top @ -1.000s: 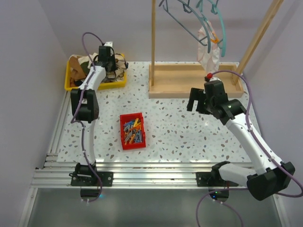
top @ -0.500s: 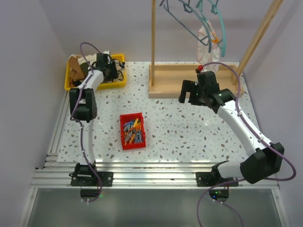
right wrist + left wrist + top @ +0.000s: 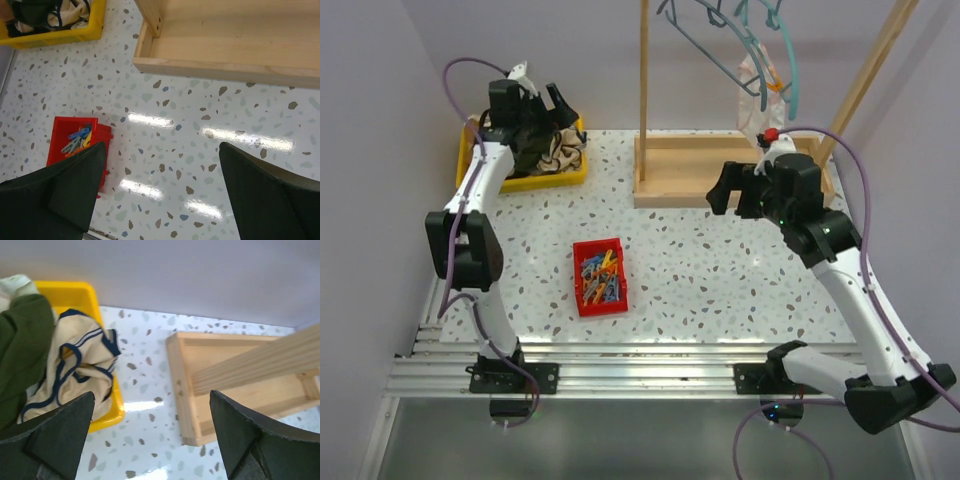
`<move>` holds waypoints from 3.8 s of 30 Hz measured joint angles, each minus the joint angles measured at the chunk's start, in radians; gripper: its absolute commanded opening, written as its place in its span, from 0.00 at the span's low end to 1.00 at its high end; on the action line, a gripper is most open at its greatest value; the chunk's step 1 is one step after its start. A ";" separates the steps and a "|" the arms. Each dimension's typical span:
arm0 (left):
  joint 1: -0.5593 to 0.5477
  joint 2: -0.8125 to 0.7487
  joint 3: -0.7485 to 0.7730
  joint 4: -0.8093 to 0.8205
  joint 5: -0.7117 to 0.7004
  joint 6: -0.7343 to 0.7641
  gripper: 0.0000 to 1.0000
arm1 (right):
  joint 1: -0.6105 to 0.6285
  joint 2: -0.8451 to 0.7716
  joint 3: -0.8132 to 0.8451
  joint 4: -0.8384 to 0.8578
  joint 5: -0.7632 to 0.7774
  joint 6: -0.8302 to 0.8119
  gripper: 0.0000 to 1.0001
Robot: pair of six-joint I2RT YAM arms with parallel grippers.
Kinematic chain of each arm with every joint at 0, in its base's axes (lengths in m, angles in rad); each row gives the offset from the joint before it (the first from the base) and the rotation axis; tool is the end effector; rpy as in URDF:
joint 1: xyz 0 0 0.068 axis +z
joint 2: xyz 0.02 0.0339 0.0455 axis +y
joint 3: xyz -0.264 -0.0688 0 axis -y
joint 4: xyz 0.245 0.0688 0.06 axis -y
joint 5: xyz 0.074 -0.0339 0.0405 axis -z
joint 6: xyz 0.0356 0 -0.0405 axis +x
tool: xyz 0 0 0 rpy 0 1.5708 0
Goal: Remove the underwear clipped to the hanger
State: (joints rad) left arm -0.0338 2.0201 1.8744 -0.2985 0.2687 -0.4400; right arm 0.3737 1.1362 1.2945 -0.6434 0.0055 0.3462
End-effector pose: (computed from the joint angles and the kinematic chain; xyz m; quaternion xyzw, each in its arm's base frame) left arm 0.4830 -0.0258 0.3285 -0.0990 0.8351 -0.2343 0.4878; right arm 0.2219 0.0868 0.3997 -0.0104 0.8562 0.1797 0.4843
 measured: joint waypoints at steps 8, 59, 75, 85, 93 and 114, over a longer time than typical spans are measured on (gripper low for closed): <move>0.001 -0.289 -0.234 0.252 0.248 -0.161 1.00 | 0.000 -0.154 0.072 -0.032 0.001 -0.056 0.99; 0.001 -0.935 -0.899 0.315 0.585 -0.229 1.00 | -0.424 0.498 0.808 -0.091 -0.179 -0.124 0.72; 0.001 -0.913 -0.904 0.319 0.592 -0.229 1.00 | -0.413 0.568 0.895 -0.106 -0.154 -0.165 0.60; 0.001 -0.912 -0.921 0.329 0.591 -0.229 1.00 | -0.384 0.620 0.903 -0.112 -0.147 -0.186 0.10; 0.001 -0.912 -0.940 0.337 0.591 -0.235 1.00 | -0.380 0.621 0.946 -0.131 -0.119 -0.183 0.00; 0.001 -0.869 -0.940 0.399 0.591 -0.277 1.00 | -0.380 0.467 0.897 -0.143 0.006 -0.164 0.00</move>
State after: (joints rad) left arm -0.0330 1.1507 0.9348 0.1005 0.8593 -0.7170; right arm -0.0067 1.6035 2.1914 -0.7868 0.0113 0.1822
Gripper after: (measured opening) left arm 0.997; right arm 0.178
